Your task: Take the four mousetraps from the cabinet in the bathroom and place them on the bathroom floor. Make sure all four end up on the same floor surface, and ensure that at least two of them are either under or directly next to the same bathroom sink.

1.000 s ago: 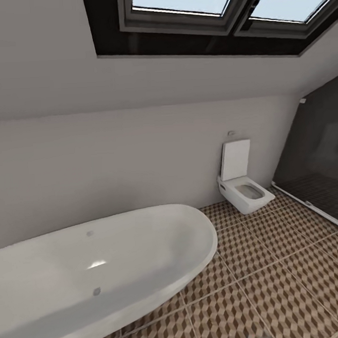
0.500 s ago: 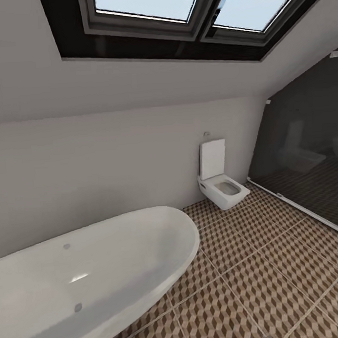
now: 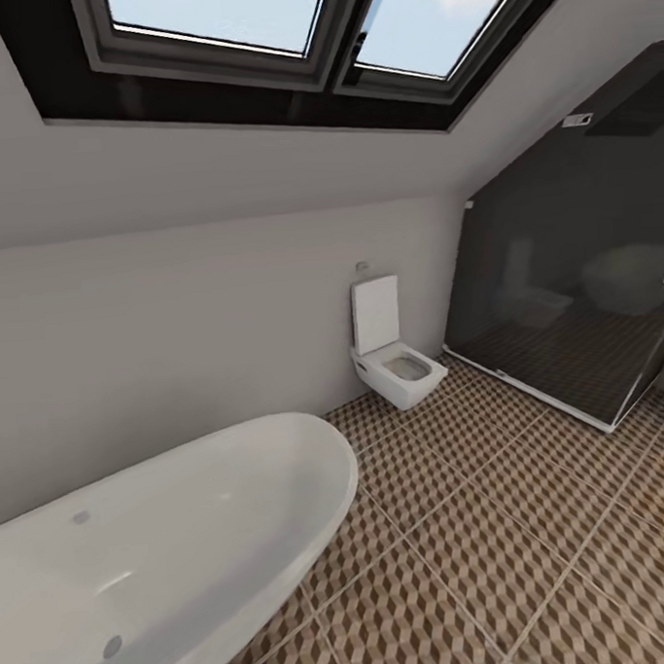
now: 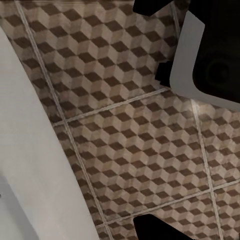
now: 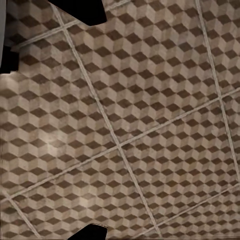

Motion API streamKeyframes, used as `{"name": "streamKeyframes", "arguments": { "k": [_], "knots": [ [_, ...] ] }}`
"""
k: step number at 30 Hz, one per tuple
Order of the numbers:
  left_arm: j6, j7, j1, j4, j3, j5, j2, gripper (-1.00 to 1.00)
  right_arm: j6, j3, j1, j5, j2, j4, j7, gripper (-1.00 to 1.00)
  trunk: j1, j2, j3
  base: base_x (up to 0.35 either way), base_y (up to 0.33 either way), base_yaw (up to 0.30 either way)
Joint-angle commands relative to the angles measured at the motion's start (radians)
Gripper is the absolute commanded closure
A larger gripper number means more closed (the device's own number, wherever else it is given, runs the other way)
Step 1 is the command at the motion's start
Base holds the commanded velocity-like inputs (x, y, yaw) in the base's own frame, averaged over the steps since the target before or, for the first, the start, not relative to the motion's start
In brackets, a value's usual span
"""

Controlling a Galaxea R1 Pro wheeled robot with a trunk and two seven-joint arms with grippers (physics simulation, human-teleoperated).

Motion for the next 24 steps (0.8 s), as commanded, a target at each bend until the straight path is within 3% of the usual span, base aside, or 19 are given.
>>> {"name": "streamKeyframes", "arguments": {
  "k": [1,24],
  "knots": [
    [-0.004,0.000,-0.001,0.002,-0.006,0.006,-0.001,-1.00,-0.002,0.008,-0.001,-0.008,0.000,0.000,-0.002,-1.00,0.001,-0.002,-0.001,0.000,0.000,-0.282],
    [-0.004,0.000,-0.001,0.002,-0.006,0.006,0.000,-1.00,-0.002,0.008,-0.001,-0.008,0.000,0.000,-0.002,-1.00,0.001,-0.002,0.018,0.000,0.000,-0.282]
  ]
}}
